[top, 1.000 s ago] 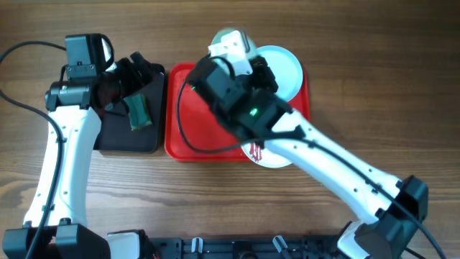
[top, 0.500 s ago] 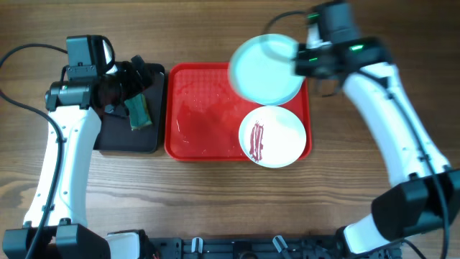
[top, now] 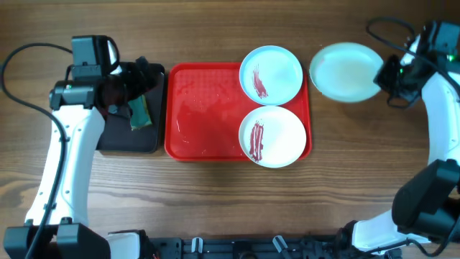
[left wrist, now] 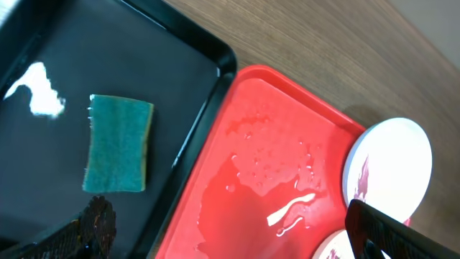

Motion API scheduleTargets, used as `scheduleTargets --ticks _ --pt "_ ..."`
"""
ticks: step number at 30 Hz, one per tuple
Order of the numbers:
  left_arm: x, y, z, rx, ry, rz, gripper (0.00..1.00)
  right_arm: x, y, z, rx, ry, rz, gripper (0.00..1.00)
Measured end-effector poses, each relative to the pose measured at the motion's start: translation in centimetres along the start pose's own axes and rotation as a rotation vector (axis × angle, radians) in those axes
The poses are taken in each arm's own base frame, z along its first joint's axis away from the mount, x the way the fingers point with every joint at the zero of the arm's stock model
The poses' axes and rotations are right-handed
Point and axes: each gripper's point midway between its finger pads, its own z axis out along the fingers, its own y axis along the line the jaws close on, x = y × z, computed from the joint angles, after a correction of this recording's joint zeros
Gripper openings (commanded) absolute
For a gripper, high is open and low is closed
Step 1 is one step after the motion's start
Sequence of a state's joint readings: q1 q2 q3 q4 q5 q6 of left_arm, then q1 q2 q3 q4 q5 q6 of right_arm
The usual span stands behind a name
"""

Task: Clean dirty plates on tray and stack at the side
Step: 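Carry the cleaned plate right off the red tray and set it on table, then move right gripper back and grip the rim of the lower-left sauced plate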

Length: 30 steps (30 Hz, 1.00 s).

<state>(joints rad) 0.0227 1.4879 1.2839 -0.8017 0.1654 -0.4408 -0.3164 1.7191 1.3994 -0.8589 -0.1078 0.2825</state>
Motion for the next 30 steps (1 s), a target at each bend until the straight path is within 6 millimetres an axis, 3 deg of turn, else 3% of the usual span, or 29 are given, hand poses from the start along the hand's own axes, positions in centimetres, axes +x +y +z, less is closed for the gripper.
scheduleTargets --ticks 6,13,14,16,19,22,25,30 --pt "0.9 -0.9 1.2 0.003 0.034 0.028 0.99 1.7 -1.1 3.2 0.005 -0.005 0.008 0.04" --pt "1.4 -1.9 1.4 0.017 0.040 0.052 0.99 2.5 -3.0 4.6 0.053 0.009 0.032 0.06" --pt "1.5 -2.0 1.4 0.018 0.041 0.055 1.00 2.6 -3.4 4.9 0.060 0.018 0.038 0.10" --pt "1.6 -2.2 1.5 0.022 0.043 0.062 1.00 2.9 -4.0 5.4 0.070 0.035 0.052 0.28" --pt "1.8 -2.5 1.5 0.025 0.046 0.070 1.00 3.5 -4.2 5.5 0.068 0.060 0.056 0.34" --pt "2.0 -2.8 1.5 0.030 0.048 0.090 0.99 4.8 -3.8 4.7 0.051 0.134 0.046 0.34" --pt "2.0 -2.9 1.5 0.032 0.048 0.098 1.00 4.8 -3.0 2.9 0.030 0.184 0.040 0.34" --pt "2.0 -2.9 1.5 0.032 0.048 0.098 1.00 4.5 0.4 -1.1 -0.081 0.216 -0.007 0.34"
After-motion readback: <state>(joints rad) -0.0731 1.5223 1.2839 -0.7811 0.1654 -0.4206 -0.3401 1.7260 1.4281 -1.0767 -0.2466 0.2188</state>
